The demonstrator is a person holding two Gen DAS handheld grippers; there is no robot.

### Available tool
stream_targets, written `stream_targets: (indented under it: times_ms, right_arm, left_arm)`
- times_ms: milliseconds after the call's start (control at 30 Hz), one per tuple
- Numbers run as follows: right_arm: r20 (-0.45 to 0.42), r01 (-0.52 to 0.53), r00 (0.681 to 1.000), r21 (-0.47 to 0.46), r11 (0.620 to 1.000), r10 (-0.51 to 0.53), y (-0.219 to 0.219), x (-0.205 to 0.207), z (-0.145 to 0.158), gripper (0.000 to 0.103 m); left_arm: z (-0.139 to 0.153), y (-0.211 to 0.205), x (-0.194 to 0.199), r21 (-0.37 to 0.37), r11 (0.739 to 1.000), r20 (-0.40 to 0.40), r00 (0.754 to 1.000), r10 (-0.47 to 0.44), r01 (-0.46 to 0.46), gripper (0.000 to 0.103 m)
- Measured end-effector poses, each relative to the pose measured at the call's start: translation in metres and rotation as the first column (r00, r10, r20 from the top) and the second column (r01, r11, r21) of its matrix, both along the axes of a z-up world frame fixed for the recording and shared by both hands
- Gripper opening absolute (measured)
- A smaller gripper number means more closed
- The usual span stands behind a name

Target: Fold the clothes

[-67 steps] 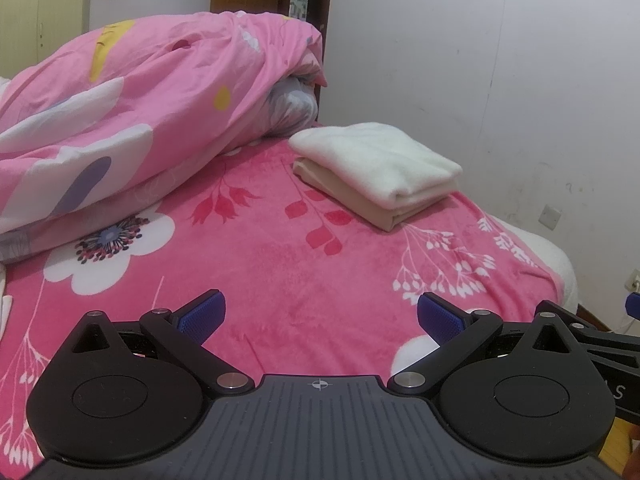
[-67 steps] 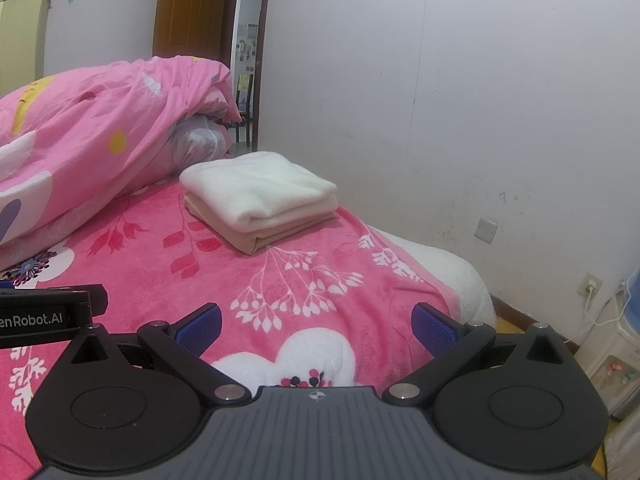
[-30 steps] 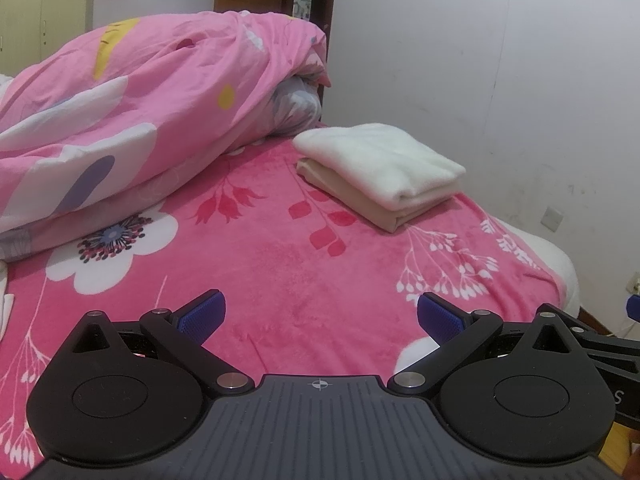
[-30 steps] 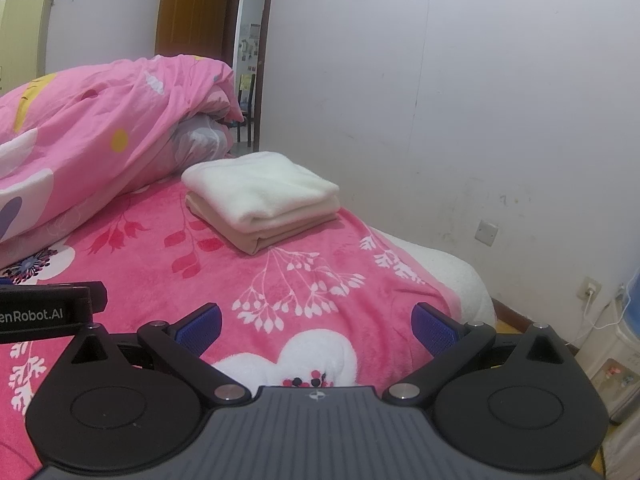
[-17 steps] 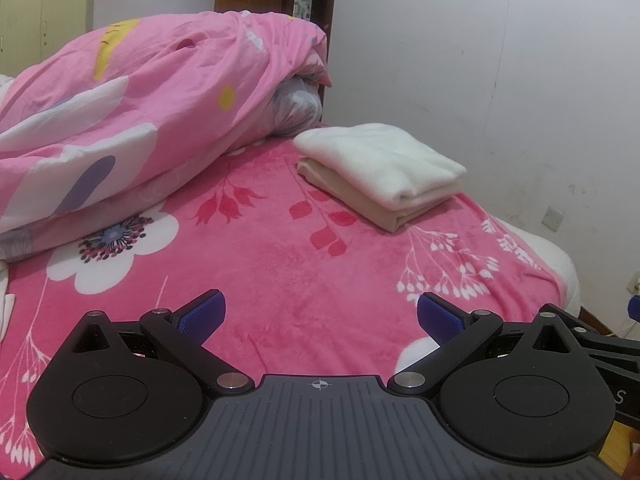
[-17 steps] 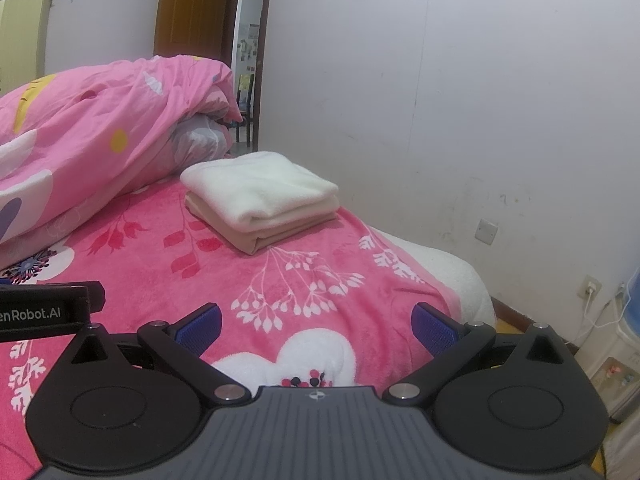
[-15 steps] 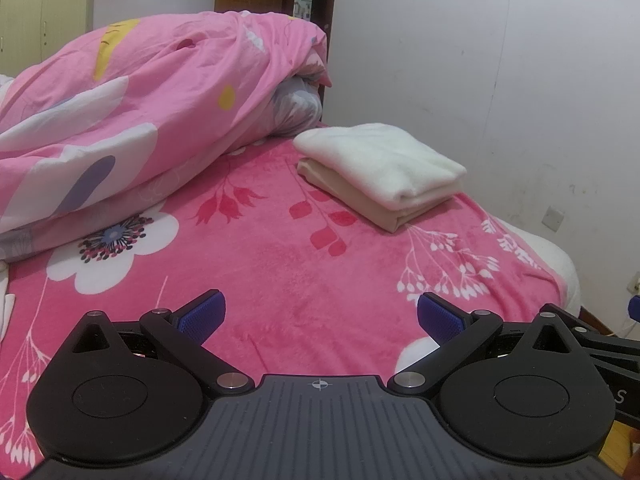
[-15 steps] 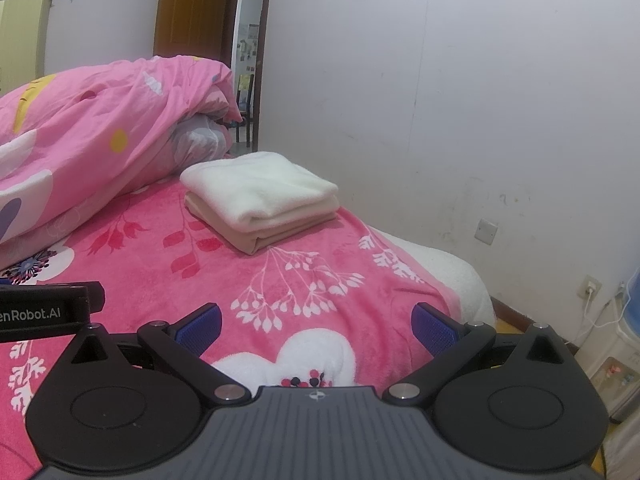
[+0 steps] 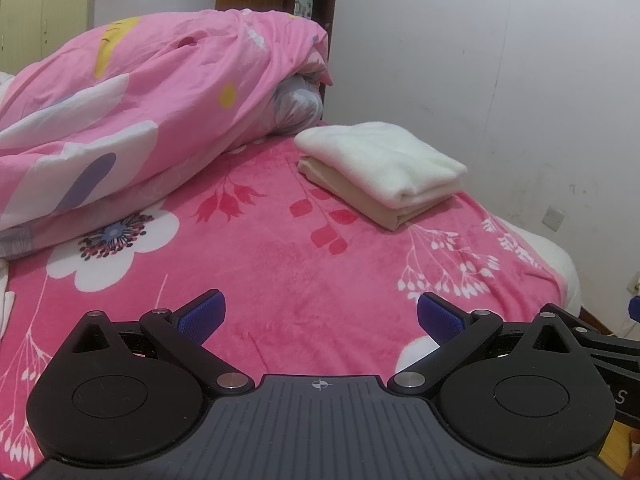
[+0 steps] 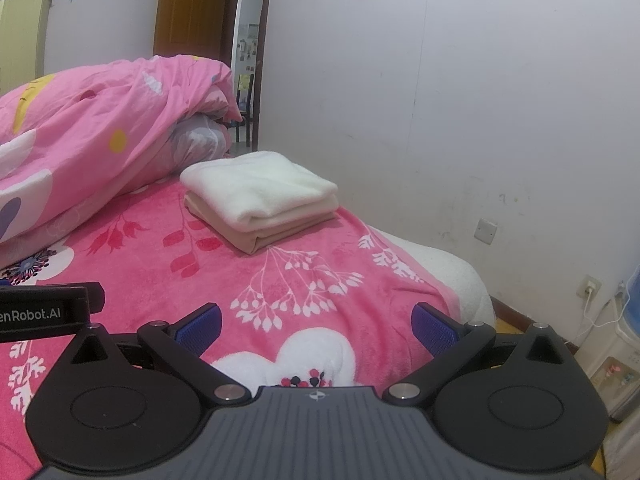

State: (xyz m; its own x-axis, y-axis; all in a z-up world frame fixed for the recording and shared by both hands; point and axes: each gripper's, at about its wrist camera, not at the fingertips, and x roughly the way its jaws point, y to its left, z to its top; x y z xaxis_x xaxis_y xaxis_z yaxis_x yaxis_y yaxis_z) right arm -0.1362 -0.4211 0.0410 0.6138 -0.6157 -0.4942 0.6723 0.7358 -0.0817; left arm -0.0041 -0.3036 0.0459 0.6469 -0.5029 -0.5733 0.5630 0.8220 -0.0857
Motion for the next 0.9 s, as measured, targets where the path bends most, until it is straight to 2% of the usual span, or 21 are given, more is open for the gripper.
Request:
stream_targets:
  times_ms: [900]
  right_arm:
    - [-0.005,-0.003,1.0,-0.002,1.0,0.003,0.0033,0.0012,-0.0015,0.103]
  left_arm:
    - [-0.0016,0.0018,0.0018,-0.002,1.0,-0.008,1.0,0.002,-0.002,0.103]
